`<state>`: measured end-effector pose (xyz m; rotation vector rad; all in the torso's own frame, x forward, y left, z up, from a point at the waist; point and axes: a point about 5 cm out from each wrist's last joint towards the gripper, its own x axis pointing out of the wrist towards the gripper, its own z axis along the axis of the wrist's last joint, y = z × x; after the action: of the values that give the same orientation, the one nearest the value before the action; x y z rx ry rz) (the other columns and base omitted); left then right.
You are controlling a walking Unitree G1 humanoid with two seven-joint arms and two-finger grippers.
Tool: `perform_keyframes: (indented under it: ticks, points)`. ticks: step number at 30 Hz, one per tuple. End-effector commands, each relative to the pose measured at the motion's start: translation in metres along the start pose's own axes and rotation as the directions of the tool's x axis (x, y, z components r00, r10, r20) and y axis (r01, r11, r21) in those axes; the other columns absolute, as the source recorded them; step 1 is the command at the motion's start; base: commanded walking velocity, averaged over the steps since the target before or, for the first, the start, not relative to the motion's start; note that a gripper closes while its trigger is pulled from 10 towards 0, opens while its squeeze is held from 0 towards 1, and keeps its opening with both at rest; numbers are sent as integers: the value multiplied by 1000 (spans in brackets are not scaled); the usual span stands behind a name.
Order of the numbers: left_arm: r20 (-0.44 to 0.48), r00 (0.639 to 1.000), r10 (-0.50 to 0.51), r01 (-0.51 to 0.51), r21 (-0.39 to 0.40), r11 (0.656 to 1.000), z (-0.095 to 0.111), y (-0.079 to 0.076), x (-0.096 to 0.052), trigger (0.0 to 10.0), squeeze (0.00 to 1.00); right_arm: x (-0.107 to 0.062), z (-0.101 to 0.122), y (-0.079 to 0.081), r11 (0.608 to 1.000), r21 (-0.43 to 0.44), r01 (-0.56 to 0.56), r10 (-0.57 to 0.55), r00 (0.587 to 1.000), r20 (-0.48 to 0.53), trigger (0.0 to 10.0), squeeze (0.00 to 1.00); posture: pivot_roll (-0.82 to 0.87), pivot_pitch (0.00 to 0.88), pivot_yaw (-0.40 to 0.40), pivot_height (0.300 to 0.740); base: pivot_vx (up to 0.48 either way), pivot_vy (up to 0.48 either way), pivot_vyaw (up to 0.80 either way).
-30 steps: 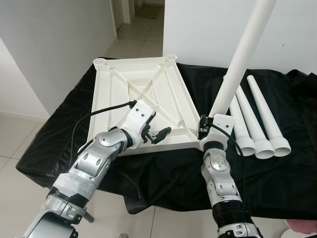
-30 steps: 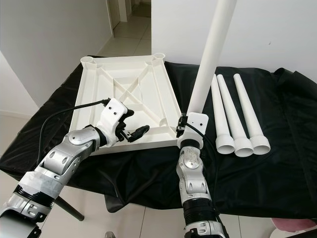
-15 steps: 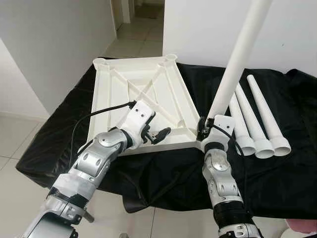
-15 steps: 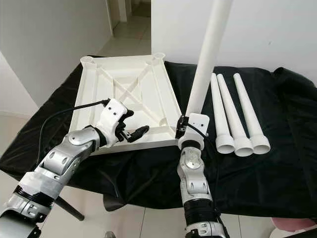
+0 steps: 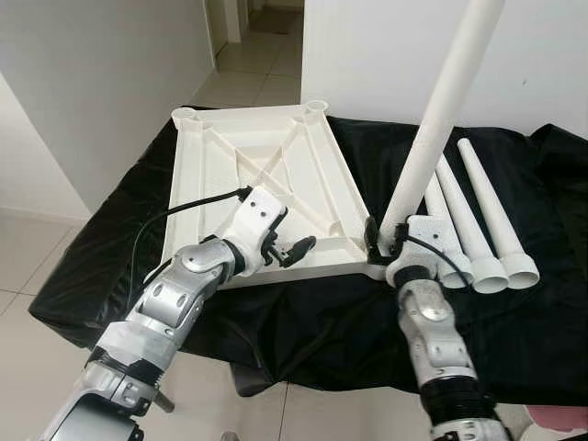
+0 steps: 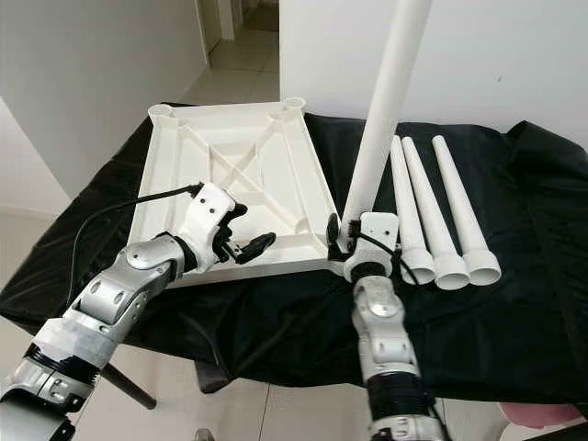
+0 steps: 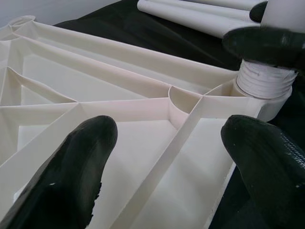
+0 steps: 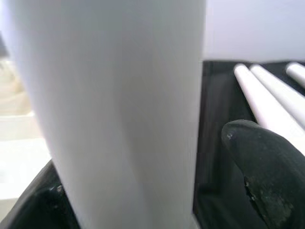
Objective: Building children table
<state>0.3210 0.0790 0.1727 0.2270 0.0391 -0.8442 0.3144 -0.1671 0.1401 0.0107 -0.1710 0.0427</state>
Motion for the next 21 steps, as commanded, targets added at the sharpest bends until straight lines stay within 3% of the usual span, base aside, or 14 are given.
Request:
perform_keyframes:
  ticks: [1,8,11,12,21]
  points:
    - [4,992,-125,125,1,992,1,-6,-3,10000,0,0,4,4,999,18,-30,30,999,25,10000,0,-43,0,22,740,0,0,0]
    - [13,958,-288,288,-14,958,3,-24,-8,10000,0,9,15,0,977,-29,-211,212,976,44,10000,0,-46,9,28,740,0,0,0]
    - [10,939,-343,343,-2,939,3,-32,-10,10000,0,12,16,0,958,-44,-283,284,958,30,10000,0,-45,13,29,740,0,0,0]
    - [8,927,-374,374,0,927,4,-36,-11,10000,0,13,17,-1,936,-56,-348,350,936,25,10000,0,-46,17,35,740,0,0,0]
    - [-3,920,-393,393,9,920,3,-39,-11,10000,0,19,17,-4,912,-76,-404,406,914,9,10000,0,-46,18,35,740,0,0,0]
